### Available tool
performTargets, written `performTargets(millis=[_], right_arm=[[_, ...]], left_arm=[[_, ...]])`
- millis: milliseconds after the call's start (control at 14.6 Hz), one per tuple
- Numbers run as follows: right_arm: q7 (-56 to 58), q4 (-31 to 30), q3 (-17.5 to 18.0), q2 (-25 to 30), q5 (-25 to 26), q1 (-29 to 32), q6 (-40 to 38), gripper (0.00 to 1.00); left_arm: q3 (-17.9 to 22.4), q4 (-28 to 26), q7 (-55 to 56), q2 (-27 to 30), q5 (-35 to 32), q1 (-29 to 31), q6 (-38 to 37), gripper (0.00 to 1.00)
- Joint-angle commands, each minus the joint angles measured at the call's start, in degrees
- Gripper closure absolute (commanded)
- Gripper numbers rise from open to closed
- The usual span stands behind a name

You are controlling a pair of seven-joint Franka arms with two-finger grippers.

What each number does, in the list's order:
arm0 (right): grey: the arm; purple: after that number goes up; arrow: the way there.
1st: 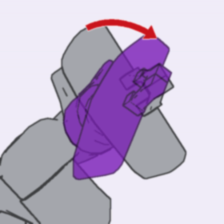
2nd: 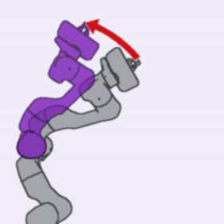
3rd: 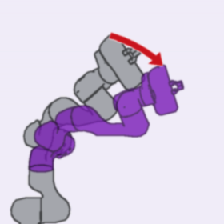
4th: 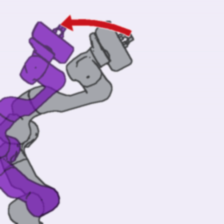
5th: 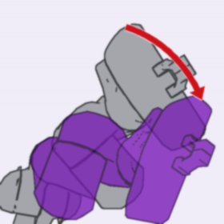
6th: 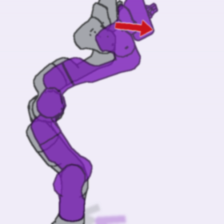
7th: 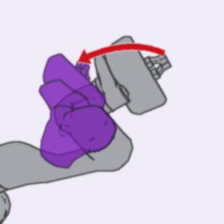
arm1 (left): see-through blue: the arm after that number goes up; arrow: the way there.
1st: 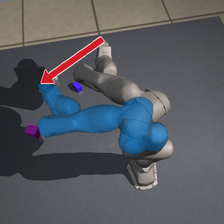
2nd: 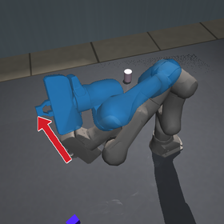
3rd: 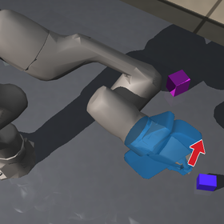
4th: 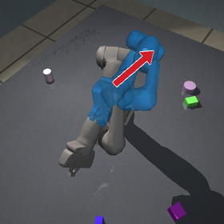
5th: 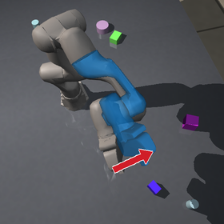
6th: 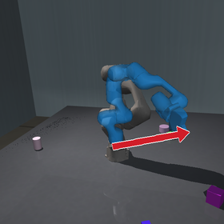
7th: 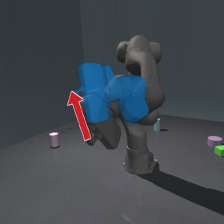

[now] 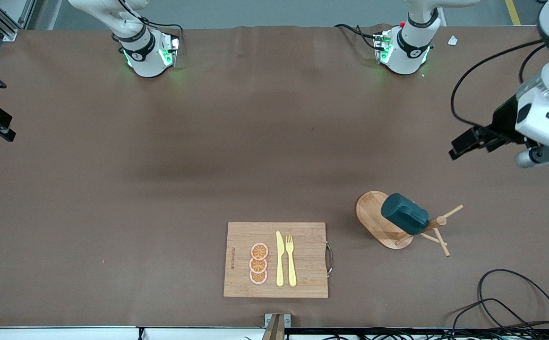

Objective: Transfer cup from left to right arm and place

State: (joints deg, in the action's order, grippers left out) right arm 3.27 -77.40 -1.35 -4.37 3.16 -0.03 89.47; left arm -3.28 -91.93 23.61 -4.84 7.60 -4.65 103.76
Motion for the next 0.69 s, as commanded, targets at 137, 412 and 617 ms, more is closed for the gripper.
performTargets(millis=[137,412,617], right_arm=[[-0.28,0.23,0.21,0.24,-0.52,0.2,-0.17,0.0],[-0.64,0.23,0.3,0.24,-0.52,0.03,-0.17,0.0],[-0.64,0.23,0.3,0.24,-0.52,0.03,-0.17,0.0]], left_arm=[[-0.14,-2.82,13.61,-4.47,3.04,-0.09,8.99,0.0],[-0.32,1.22,29.61,-9.74,3.04,-1.94,9.7,0.0],[-0.32,1.67,35.08,-12.21,4.78,-2.03,10.49,0.0]])
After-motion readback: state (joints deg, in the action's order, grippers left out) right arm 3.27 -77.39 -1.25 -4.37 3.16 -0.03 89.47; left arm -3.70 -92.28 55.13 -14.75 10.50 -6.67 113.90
